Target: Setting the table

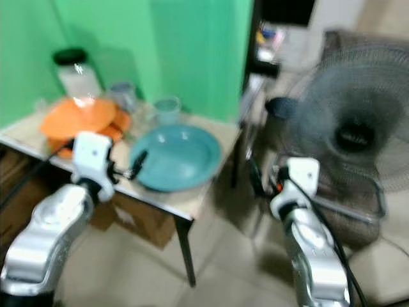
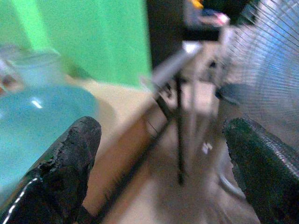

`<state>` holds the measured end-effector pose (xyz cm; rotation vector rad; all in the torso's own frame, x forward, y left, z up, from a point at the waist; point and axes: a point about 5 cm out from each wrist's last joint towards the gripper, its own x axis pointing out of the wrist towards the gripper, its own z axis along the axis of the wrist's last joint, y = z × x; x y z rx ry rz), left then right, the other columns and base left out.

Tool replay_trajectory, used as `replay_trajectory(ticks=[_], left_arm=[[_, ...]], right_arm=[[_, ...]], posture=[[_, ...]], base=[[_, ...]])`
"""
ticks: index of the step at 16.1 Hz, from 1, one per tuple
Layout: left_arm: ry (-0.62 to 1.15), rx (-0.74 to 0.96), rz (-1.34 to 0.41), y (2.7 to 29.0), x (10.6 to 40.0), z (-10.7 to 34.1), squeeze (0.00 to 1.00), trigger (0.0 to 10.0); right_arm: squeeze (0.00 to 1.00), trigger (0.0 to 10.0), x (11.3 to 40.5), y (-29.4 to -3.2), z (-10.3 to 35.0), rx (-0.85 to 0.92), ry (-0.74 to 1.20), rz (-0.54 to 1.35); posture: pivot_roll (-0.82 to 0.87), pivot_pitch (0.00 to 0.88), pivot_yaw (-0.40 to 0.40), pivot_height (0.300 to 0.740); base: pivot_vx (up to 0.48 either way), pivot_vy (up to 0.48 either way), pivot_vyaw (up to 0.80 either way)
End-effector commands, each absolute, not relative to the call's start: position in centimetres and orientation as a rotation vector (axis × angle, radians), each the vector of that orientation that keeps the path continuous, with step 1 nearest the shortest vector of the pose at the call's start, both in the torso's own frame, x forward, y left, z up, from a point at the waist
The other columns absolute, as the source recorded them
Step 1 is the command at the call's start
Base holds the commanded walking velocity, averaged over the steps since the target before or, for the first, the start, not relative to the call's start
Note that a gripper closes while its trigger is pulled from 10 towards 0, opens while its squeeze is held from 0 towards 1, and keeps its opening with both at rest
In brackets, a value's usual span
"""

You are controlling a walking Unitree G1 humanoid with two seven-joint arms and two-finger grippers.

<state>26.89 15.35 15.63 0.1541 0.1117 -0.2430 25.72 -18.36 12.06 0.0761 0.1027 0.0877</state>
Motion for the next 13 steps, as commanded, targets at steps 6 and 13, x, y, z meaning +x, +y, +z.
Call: replay_trajectory(ticks=[6,13], left_arm=[[0.126,0.194,-0.282,15.7,27.0,15.2,0.45,10.0],[0.219,0.341,-0.433,17.3,28.6,12.4,0.14,10.0]], right_arm=[[1.0,10.0,25.8,-17.8,12.5,0.122,0.087,0.13],[1.0,10.0,27.5,-16.4,12.8,0.253,0.165,0.299]], posture=[[0.06,0.0,0.017,0.74],[0.05,0.0,0.019,0.74]], base=[[0.154,0.0,0.0],[0.0,0.0,0.0]])
